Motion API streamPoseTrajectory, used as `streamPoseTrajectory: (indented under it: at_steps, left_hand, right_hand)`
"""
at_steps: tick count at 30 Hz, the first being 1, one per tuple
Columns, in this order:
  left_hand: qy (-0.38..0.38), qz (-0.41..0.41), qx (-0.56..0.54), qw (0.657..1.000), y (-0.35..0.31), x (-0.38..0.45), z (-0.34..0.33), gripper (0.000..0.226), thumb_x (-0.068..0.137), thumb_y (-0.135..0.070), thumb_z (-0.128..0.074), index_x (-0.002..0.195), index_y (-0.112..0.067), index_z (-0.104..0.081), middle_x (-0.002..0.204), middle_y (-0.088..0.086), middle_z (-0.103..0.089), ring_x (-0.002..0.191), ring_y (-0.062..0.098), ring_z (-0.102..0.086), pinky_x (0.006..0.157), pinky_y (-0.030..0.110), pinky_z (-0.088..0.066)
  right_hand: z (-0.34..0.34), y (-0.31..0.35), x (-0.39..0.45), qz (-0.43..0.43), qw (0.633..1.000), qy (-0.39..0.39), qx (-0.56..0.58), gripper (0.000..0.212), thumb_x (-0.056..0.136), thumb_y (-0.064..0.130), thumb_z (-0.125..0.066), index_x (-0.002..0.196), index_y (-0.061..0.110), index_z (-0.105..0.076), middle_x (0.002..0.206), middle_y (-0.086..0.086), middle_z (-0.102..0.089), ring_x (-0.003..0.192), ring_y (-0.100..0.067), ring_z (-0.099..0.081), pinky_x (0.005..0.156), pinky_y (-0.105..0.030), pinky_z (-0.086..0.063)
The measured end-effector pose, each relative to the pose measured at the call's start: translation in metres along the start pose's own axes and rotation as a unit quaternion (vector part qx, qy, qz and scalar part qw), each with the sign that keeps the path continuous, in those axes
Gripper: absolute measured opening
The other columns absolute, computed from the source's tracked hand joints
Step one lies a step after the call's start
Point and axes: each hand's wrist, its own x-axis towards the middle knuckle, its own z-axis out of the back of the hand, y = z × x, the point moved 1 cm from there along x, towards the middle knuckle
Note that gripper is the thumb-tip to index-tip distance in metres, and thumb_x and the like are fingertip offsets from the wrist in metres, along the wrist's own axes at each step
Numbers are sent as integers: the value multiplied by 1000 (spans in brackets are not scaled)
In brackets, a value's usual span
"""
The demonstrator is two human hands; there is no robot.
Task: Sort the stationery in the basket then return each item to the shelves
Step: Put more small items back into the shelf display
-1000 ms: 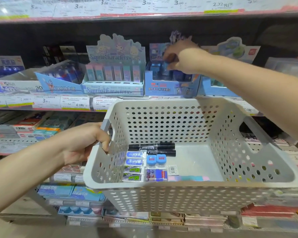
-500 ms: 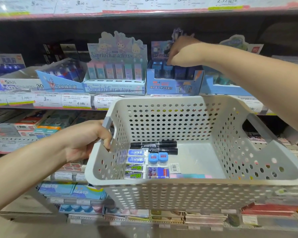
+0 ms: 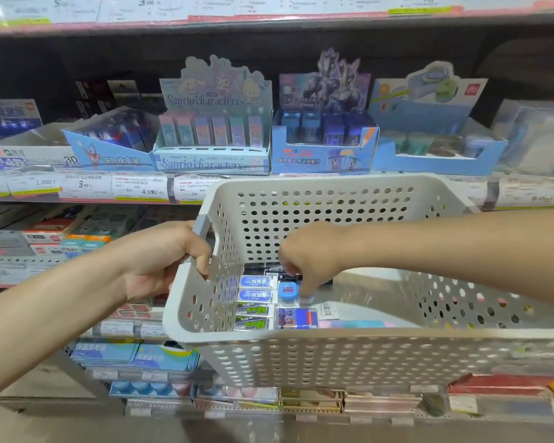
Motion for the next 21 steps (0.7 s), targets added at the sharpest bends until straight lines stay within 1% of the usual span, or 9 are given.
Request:
streamPoseTrajectory:
  at_steps: [2,5,7,11,12,14,16,18,21]
  left_hand:
    - [-2,-1,3,1000,1,0,0,61,42,6,-48,101,-7,-59,77,18,-51,51,24,-51,60,29,-42]
    - [-3,0,5,1000,2,0,0,62,42,5,-48,101,-6,-60,79,19,-53,53,25,-52,61,30,-43]
    - [-2,2,-4,1000,2,-1,0,58,42,6,-48,97,-6,-60,77,19,-53,53,25,-52,60,30,-43]
    - [-13,5,-2,1000,3,-2,1,60,42,5,-49,99,-7,-61,79,20,-50,59,26,-48,63,32,-33]
    - [-14,5,0,1000,4,-2,1,62,42,4,-49,101,-6,-61,80,20,-50,59,26,-47,63,32,-32]
    - [-12,2,3,1000,6,-1,3,67,41,4,-50,107,-3,-61,83,21,-51,62,27,-48,64,32,-33]
    - [-4,0,-4,1000,7,-2,4,64,41,5,-49,104,-4,-60,78,20,-52,58,27,-50,61,30,-41]
    - [7,-1,-18,1000,7,-3,2,61,42,6,-47,100,-6,-58,72,18,-53,51,23,-53,52,27,-49]
    - [11,-2,-22,1000,7,-4,2,65,42,6,-47,105,-6,-58,80,19,-53,52,24,-53,49,27,-52]
  right_hand:
    - [-8,0,8,-3,1000,10,-18,48,67,44,-78,99,11,-69,84,-1,-66,70,-19,-51,47,-20,-27]
    - [-13,1,14,-8,1000,7,-25,55,63,45,-81,103,11,-65,94,-1,-67,75,-20,-53,48,-21,-31]
    - [-14,3,15,-8,1000,4,-19,53,66,40,-81,104,10,-60,89,-1,-61,76,-21,-52,50,-23,-34]
    - [-12,8,13,-12,999,8,-29,47,69,35,-80,99,13,-51,74,3,-48,75,-21,-48,50,-24,-34]
    - [-9,8,10,-16,999,12,-30,48,68,35,-80,99,11,-53,73,3,-48,75,-21,-49,49,-23,-34]
    - [5,5,1,-19,1000,15,-20,47,69,36,-79,102,8,-60,80,1,-56,73,-21,-51,48,-22,-33]
    - [28,-4,-11,-2,1000,12,25,38,73,35,-77,97,10,-64,86,0,-65,69,-16,-54,50,-22,-37]
    - [56,-18,-28,10,994,-26,106,27,76,31,-75,90,14,-60,89,-2,-68,68,-13,-56,57,-25,-43]
    - [91,-44,-52,2,965,-180,191,15,81,25,-67,92,18,-58,94,-1,-67,71,-10,-57,64,-25,-48]
